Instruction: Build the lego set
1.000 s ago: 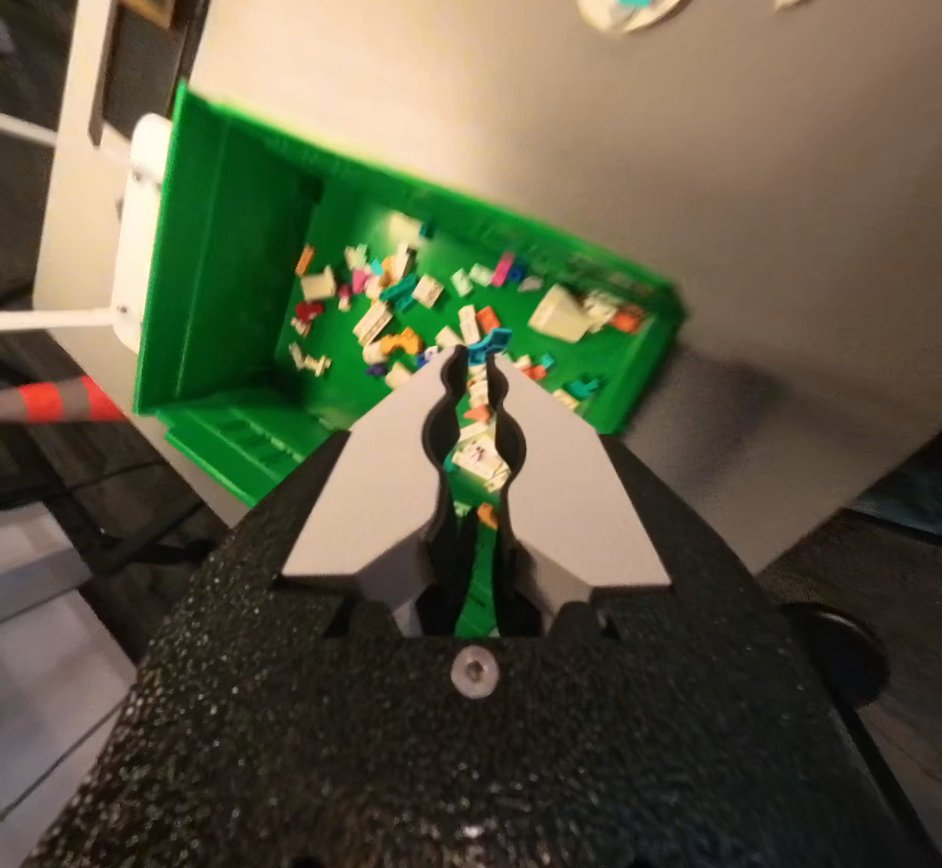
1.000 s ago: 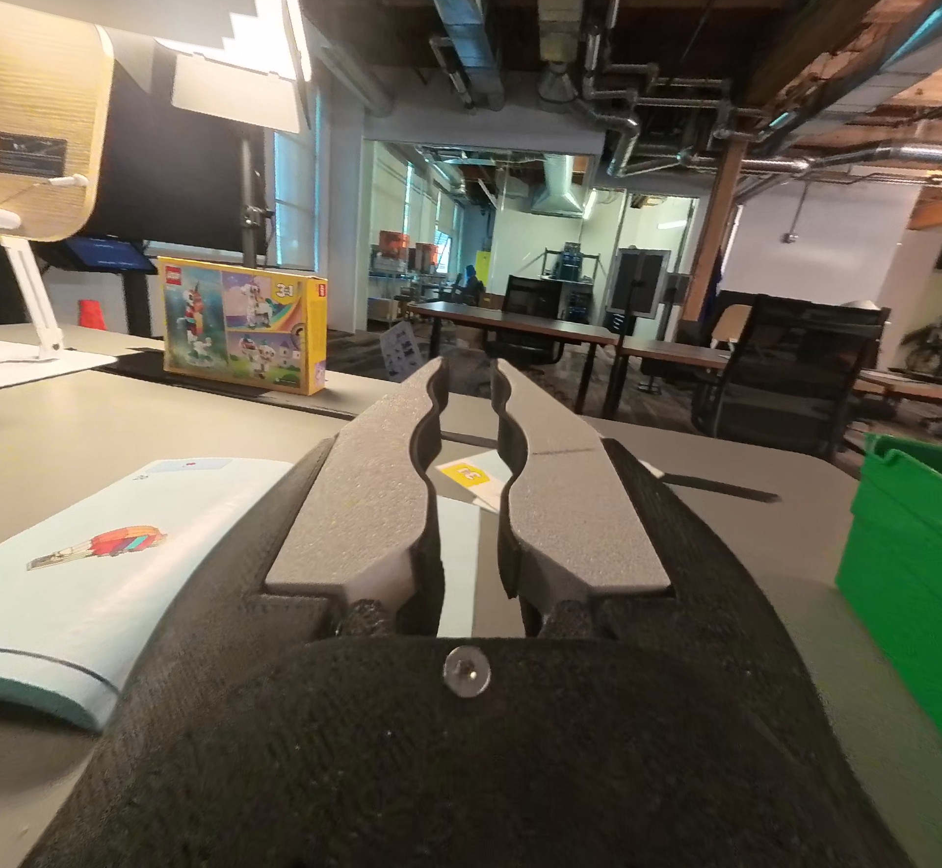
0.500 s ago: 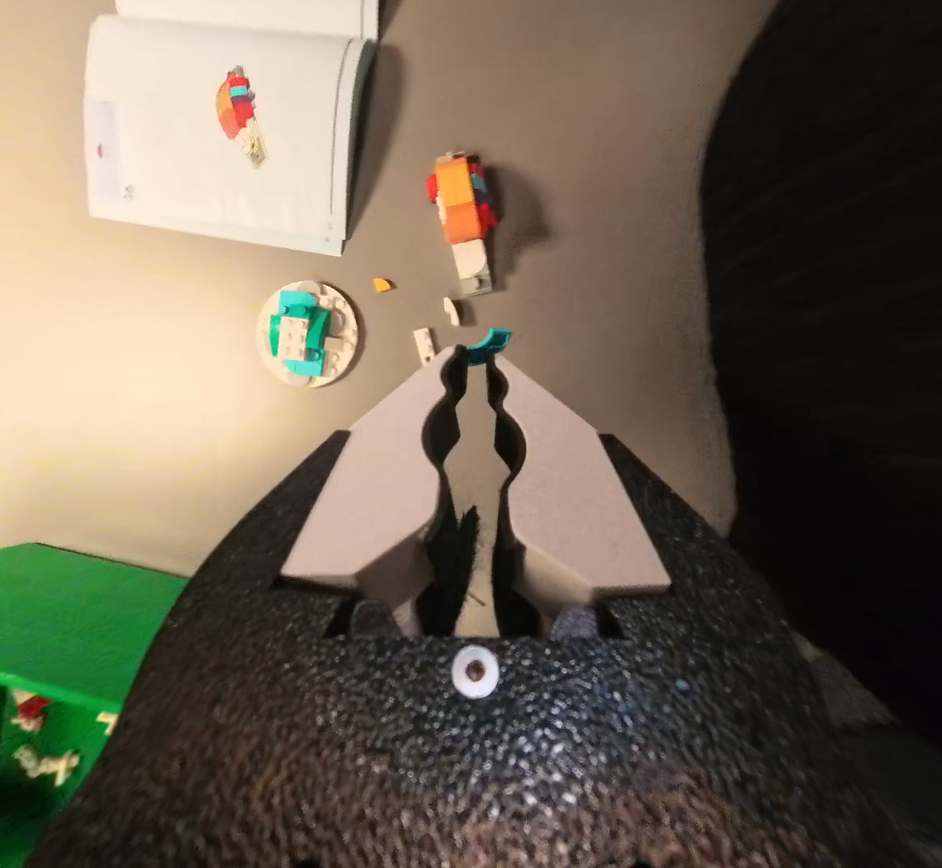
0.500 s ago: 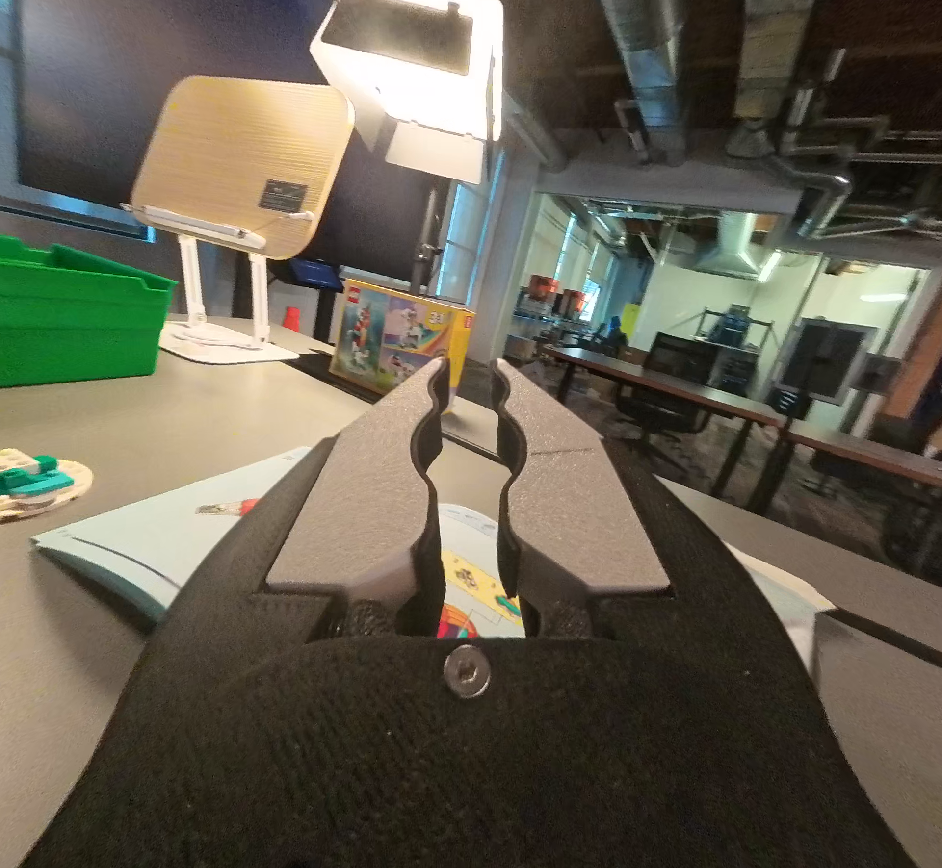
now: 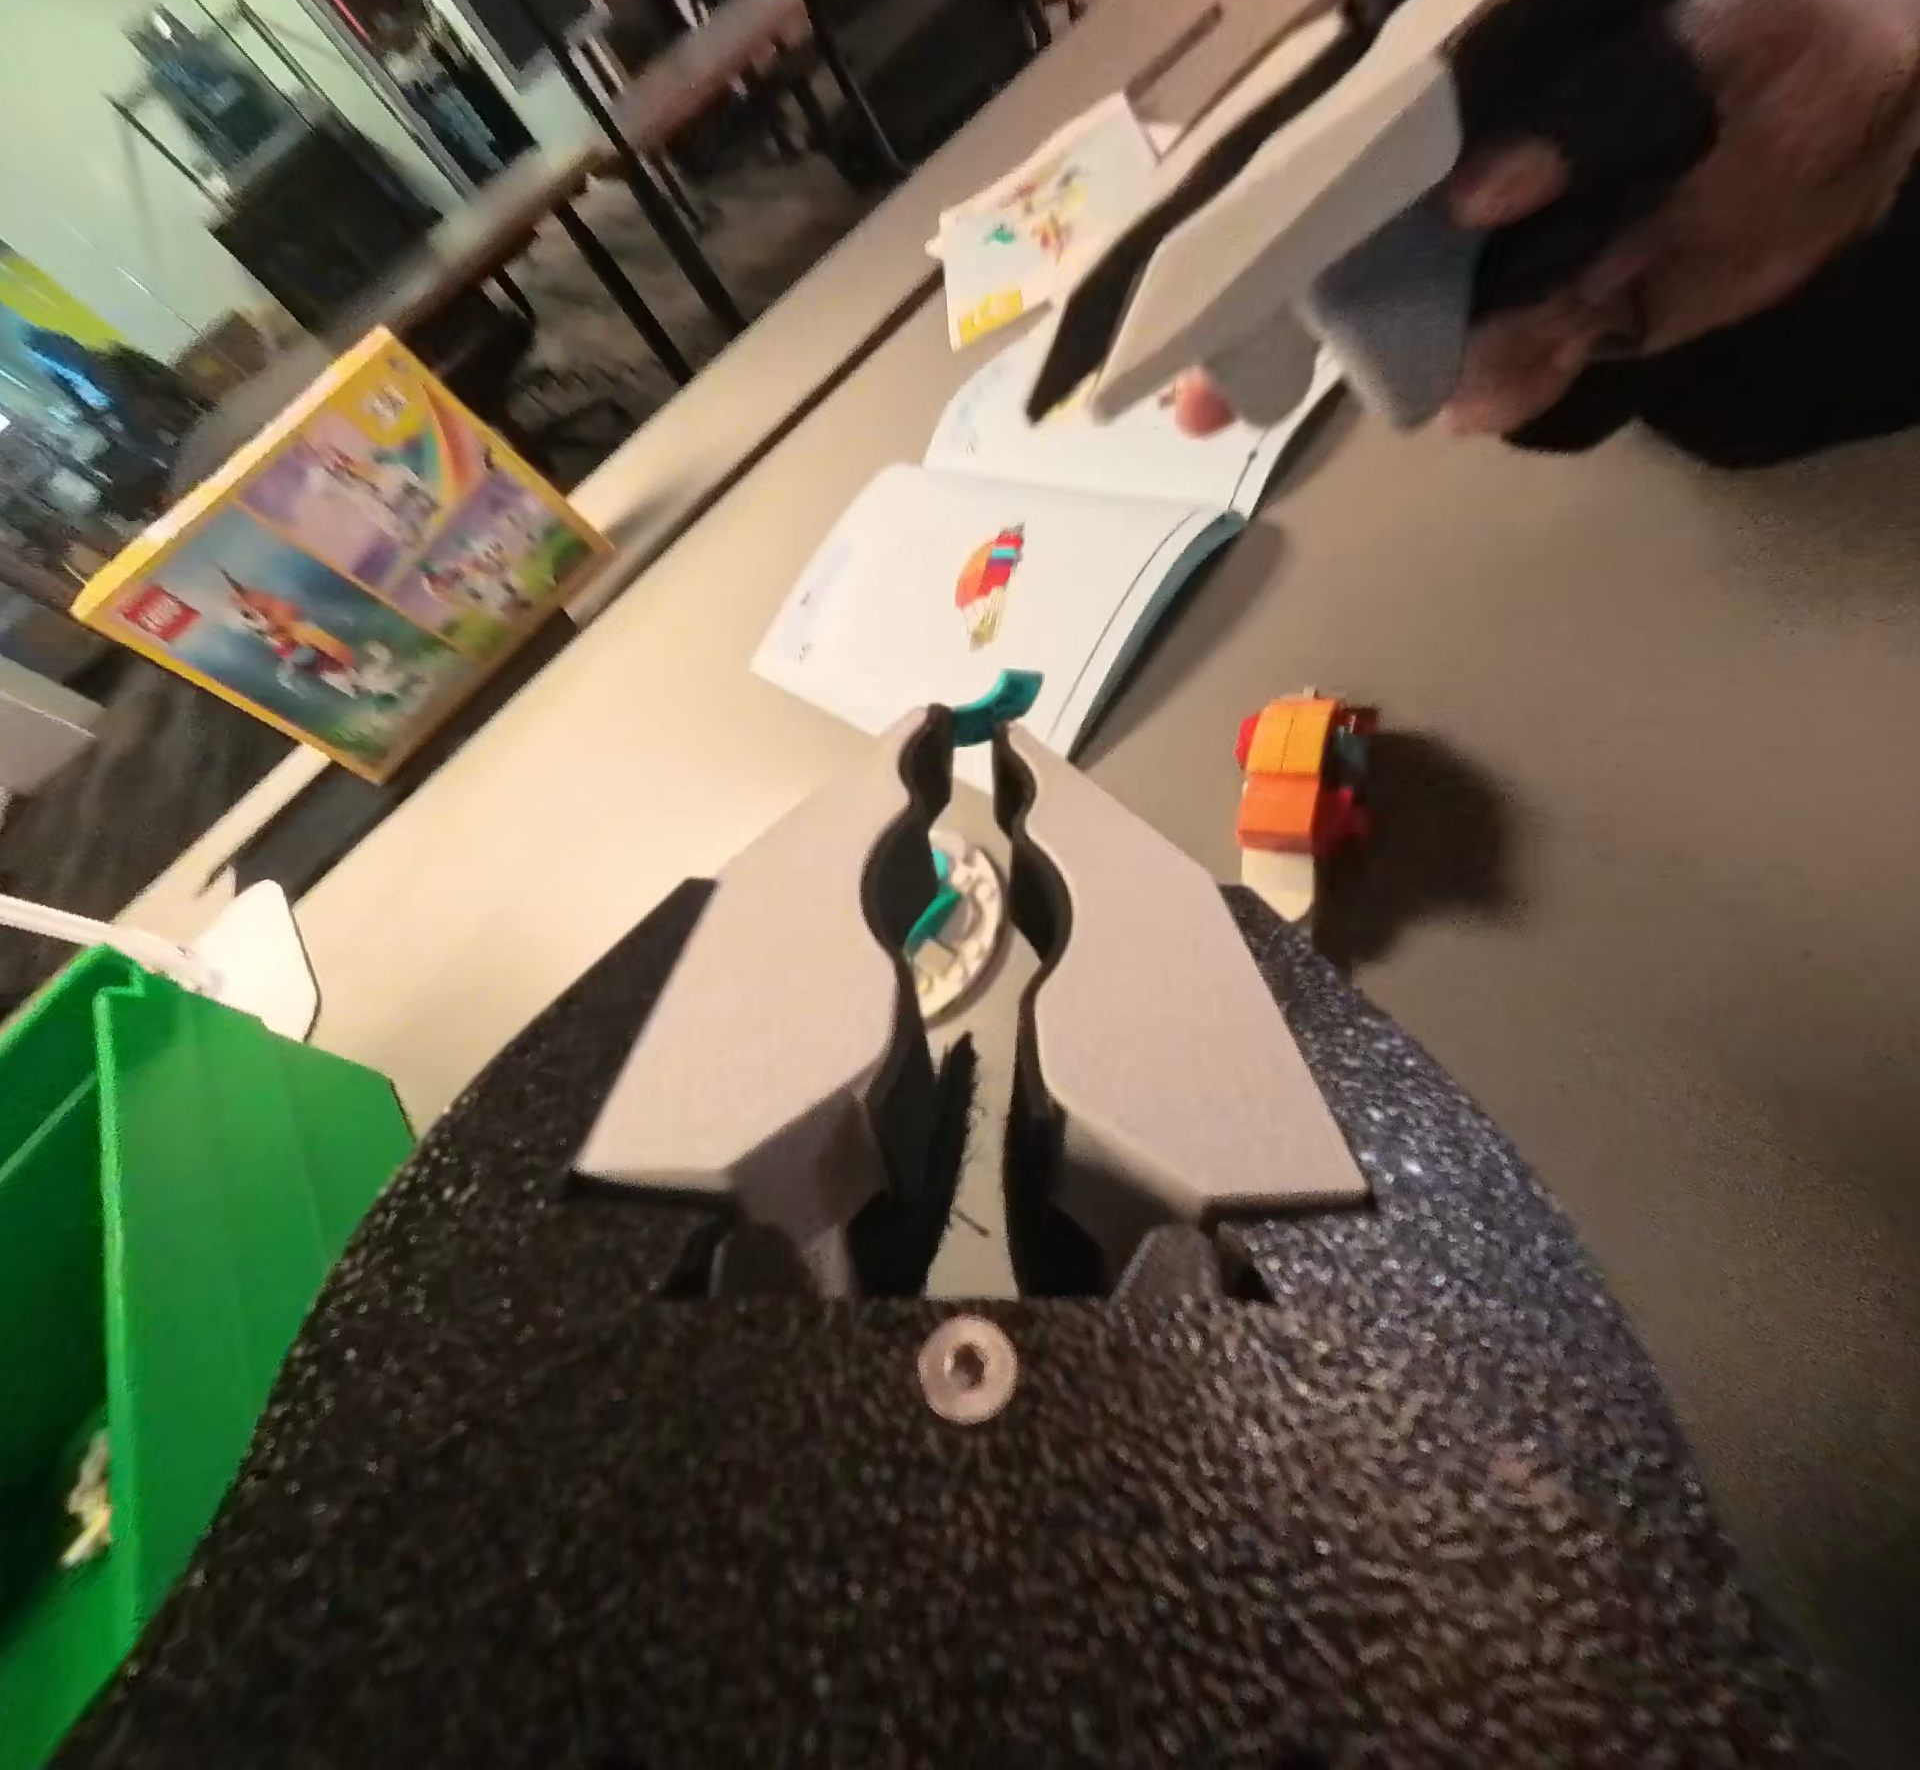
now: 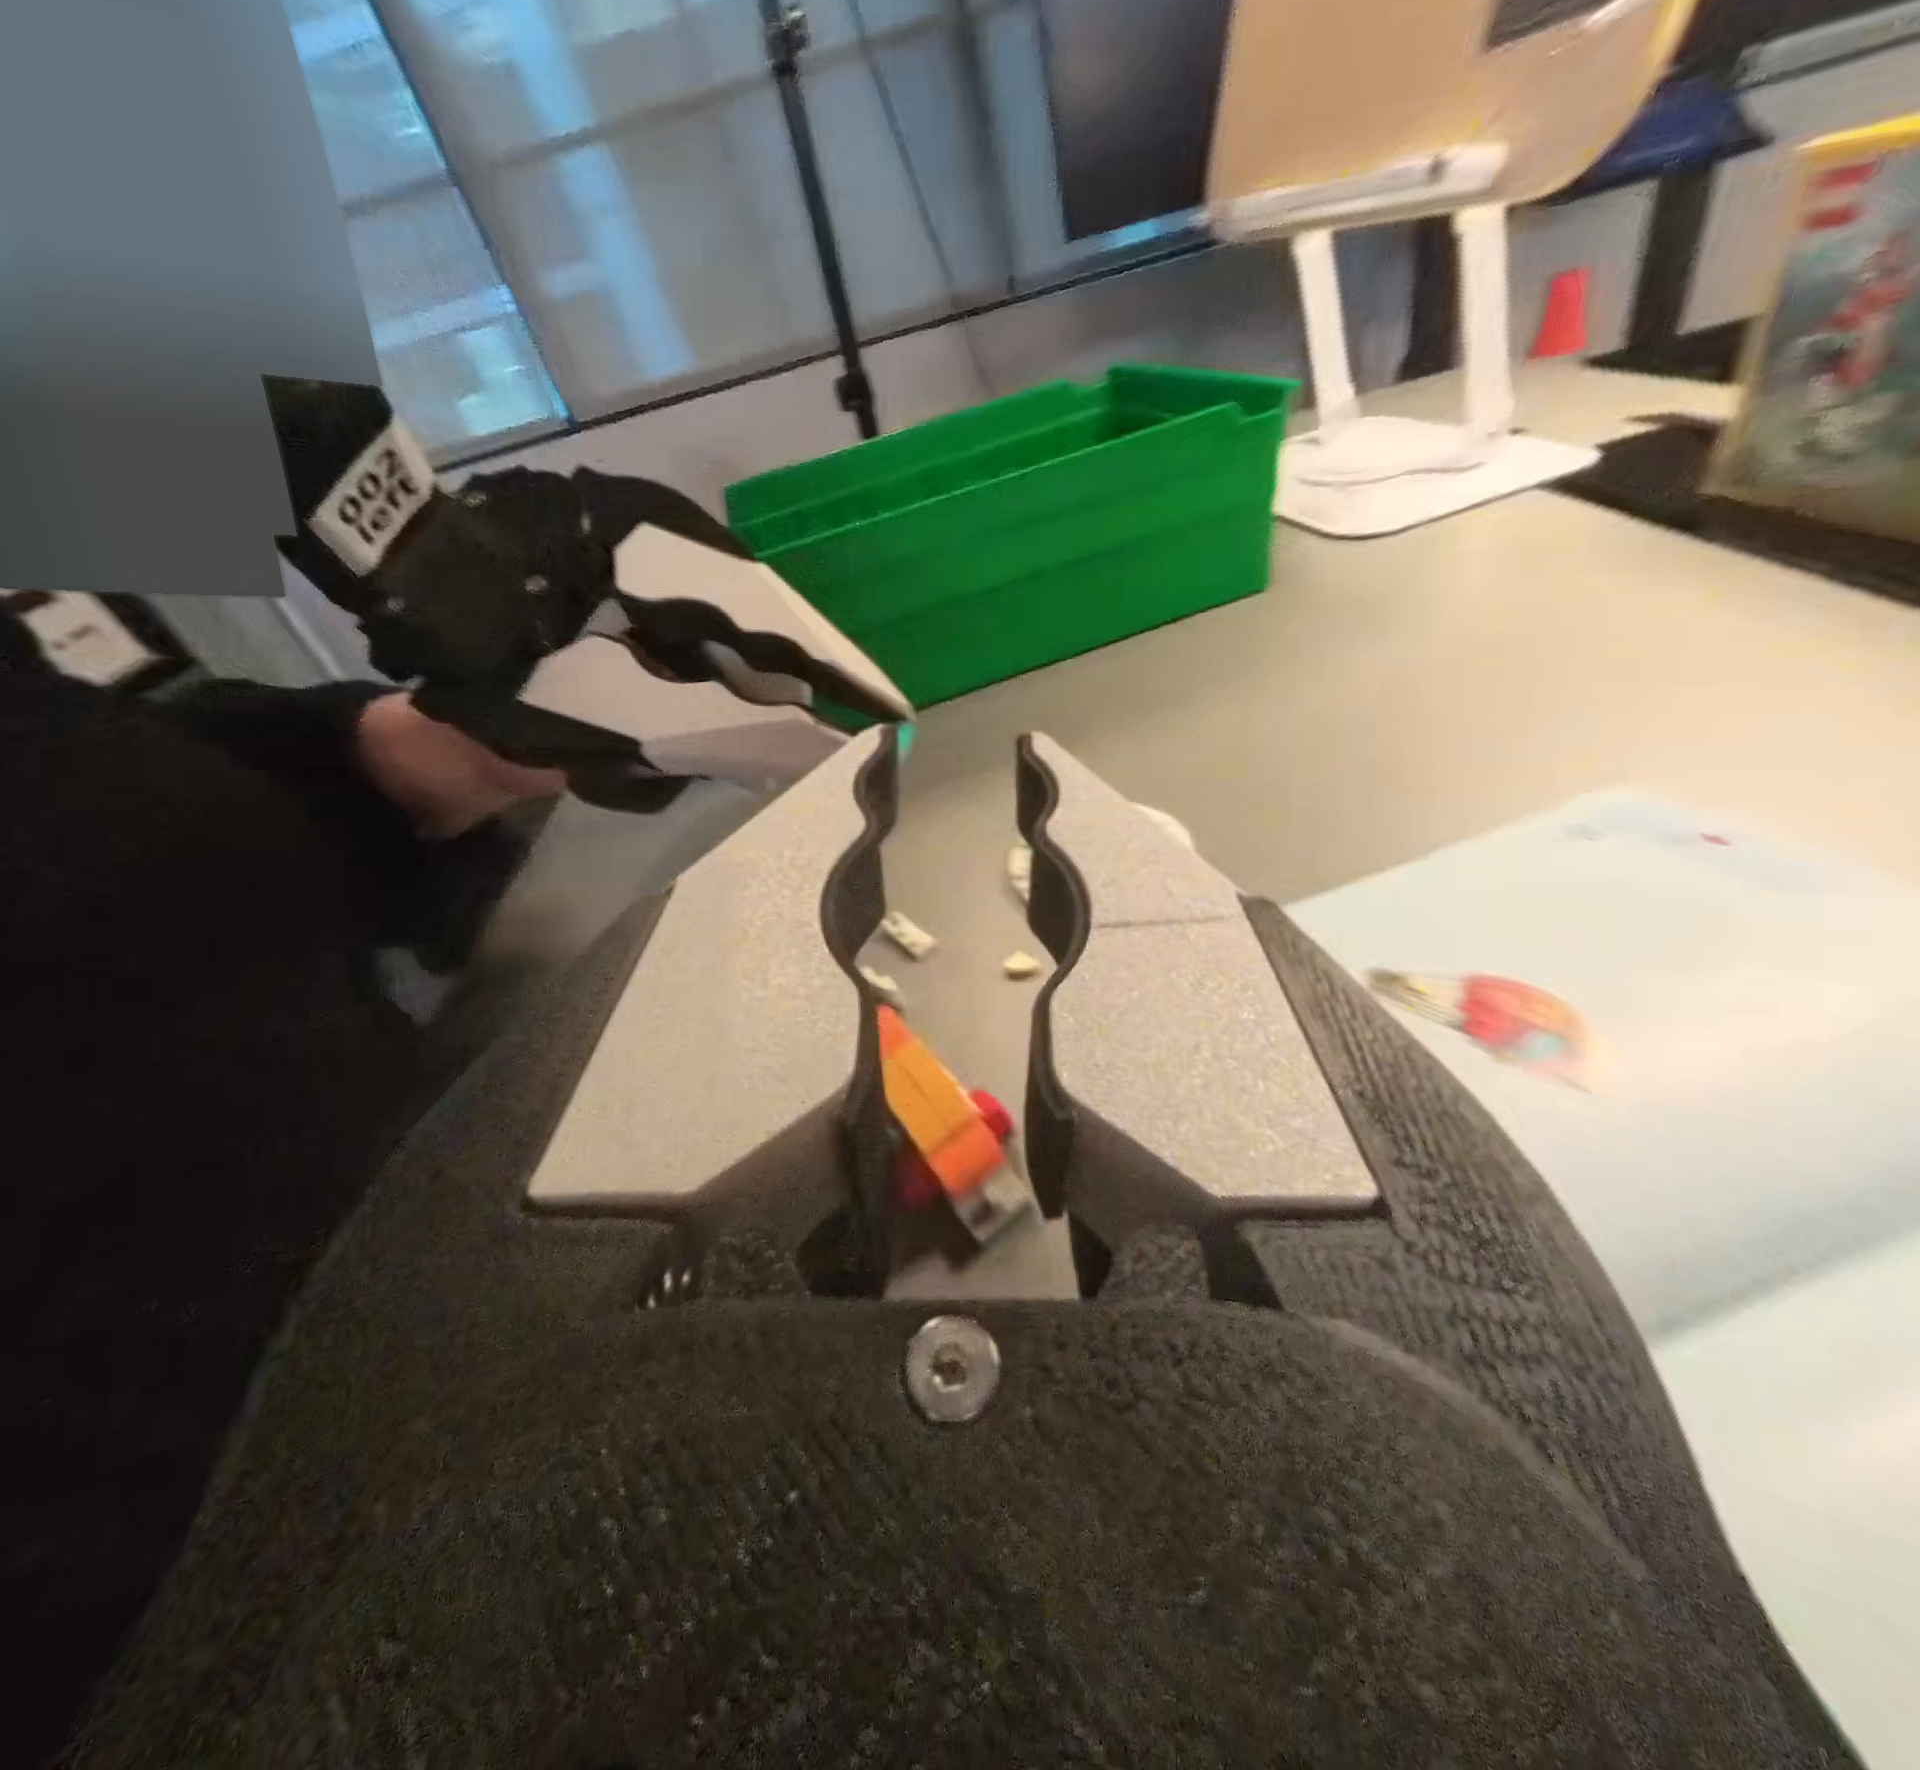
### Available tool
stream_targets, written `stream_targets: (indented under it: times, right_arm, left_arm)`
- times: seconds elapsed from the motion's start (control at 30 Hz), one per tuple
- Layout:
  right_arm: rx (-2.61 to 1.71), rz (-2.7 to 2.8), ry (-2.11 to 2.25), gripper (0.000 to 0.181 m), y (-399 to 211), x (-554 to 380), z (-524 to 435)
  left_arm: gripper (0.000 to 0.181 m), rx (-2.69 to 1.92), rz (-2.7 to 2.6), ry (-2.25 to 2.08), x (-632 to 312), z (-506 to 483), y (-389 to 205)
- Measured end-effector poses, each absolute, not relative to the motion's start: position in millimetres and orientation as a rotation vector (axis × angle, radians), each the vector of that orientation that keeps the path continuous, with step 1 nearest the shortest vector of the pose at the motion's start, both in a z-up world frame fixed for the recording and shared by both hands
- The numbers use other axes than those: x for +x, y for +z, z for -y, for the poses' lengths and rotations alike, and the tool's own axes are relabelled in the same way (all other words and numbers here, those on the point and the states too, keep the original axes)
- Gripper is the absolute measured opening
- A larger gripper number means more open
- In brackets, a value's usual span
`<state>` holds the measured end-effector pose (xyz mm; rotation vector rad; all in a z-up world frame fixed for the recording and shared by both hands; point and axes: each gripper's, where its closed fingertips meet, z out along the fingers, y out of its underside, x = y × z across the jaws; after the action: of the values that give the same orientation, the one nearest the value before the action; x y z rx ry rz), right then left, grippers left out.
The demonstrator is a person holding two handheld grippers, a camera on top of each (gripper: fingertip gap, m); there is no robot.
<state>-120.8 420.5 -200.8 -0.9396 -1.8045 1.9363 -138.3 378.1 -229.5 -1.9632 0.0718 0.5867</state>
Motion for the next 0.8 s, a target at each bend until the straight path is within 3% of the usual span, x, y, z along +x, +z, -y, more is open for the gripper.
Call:
stream_targets:
  times: [0.03, 0.23, 0.33, 0.5, 0.8]
  right_arm:
    - [-0.918, 1.82, 1.939, 0.015, -200.0, -119.6, -411.8]
    - [-0.943, 1.952, 1.885, 0.017, -218.1, -118.8, -387.1]
    - [-0.938, 1.945, 1.857, 0.002, -219.4, -119.4, -386.0]
    - [-0.87, 1.979, 1.714, 0.001, -228.0, -121.4, -390.6]
    - [0.063, 2.304, 0.543, 0.001, -297.5, -104.2, -461.3]
  left_arm:
    - [0.004, -1.949, -0.087, 0.603, -135.3, -380.9, -227.5]
    - [0.005, -1.903, -0.087, 0.594, -126.2, -385.7, -222.0]
    - [0.005, -1.907, -0.098, 0.6, -125.3, -384.9, -223.0]
    - [0.0, -1.883, -0.078, 0.559, -123.9, -384.3, -222.0]
    - [0.001, -1.905, 0.049, 0.531, -137.0, -351.3, -222.4]
